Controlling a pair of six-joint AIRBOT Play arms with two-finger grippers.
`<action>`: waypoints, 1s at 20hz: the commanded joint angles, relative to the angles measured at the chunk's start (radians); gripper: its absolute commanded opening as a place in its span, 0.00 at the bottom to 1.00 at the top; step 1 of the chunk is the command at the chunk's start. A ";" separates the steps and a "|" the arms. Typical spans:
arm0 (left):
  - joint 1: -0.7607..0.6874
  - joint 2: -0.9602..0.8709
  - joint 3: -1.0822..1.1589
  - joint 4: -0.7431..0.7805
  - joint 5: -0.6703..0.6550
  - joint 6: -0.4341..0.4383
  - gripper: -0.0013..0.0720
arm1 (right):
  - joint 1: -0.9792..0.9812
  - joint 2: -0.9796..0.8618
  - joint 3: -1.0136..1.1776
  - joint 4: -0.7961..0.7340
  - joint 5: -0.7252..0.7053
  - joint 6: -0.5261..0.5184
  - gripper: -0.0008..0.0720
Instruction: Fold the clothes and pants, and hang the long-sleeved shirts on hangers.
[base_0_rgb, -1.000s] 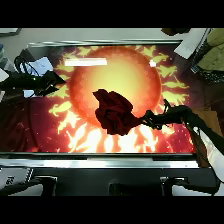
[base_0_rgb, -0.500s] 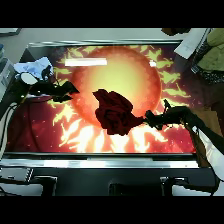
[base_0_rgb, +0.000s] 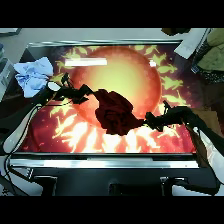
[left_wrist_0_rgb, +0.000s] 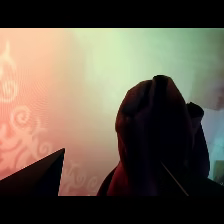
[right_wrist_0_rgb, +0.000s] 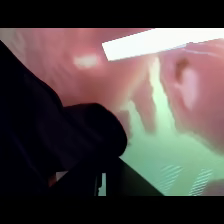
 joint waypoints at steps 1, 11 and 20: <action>-0.025 -0.053 0.001 -0.131 0.083 0.039 0.84 | 0.001 0.020 0.001 0.000 -0.014 0.008 0.06; 0.027 -0.010 0.034 -0.202 0.090 0.099 0.04 | 0.000 0.118 0.001 -0.025 0.014 0.015 0.05; 0.269 0.466 0.038 0.005 -0.039 0.114 0.04 | -0.002 0.546 0.293 -0.365 0.111 0.196 0.05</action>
